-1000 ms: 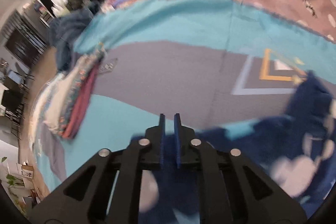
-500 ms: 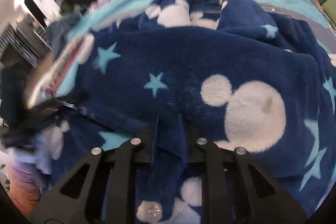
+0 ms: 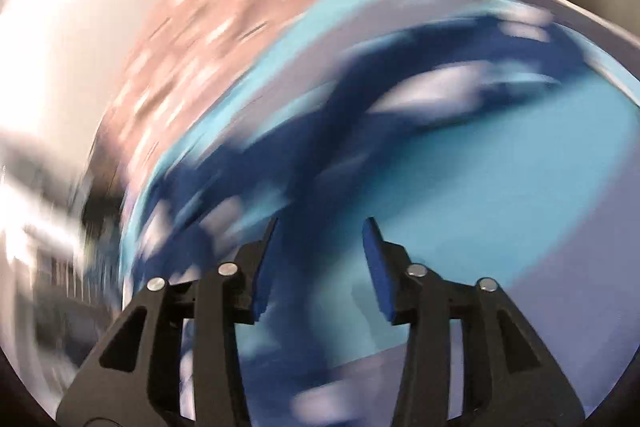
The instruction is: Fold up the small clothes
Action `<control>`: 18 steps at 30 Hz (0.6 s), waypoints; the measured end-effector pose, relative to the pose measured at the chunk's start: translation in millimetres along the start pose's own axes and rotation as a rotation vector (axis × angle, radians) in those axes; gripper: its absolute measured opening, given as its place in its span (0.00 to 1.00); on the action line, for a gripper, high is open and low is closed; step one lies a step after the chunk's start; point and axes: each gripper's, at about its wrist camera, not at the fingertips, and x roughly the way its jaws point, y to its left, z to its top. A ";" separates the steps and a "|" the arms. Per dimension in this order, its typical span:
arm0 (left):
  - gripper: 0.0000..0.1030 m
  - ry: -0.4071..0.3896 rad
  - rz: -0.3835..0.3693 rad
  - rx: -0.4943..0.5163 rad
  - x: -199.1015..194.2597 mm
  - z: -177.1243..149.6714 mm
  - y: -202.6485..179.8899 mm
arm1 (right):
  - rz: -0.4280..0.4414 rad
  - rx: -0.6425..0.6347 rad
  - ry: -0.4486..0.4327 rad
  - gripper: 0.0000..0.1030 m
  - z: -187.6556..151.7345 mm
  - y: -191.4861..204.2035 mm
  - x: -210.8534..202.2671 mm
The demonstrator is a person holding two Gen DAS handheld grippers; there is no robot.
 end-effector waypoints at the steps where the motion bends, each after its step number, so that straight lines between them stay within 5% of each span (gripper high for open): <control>1: 0.33 -0.005 -0.012 0.009 -3.3 2.4 -8.2 | -0.029 0.067 -0.033 0.44 10.6 -24.8 -3.3; 4: 0.34 -0.010 -0.046 0.048 -6.7 9.3 -33.5 | -0.052 0.255 -0.107 0.47 34.4 -91.2 -4.8; 9: 0.38 0.037 -0.085 0.094 9.6 11.5 -71.1 | 0.096 0.529 -0.120 0.53 53.3 -163.9 22.2; 13: 0.38 0.089 -0.084 0.097 31.9 9.6 -86.2 | 0.156 0.637 -0.162 0.53 64.3 -184.4 41.1; 18: 0.40 0.092 -0.071 0.101 46.1 8.7 -93.1 | 0.091 0.610 -0.184 0.48 90.8 -178.4 56.1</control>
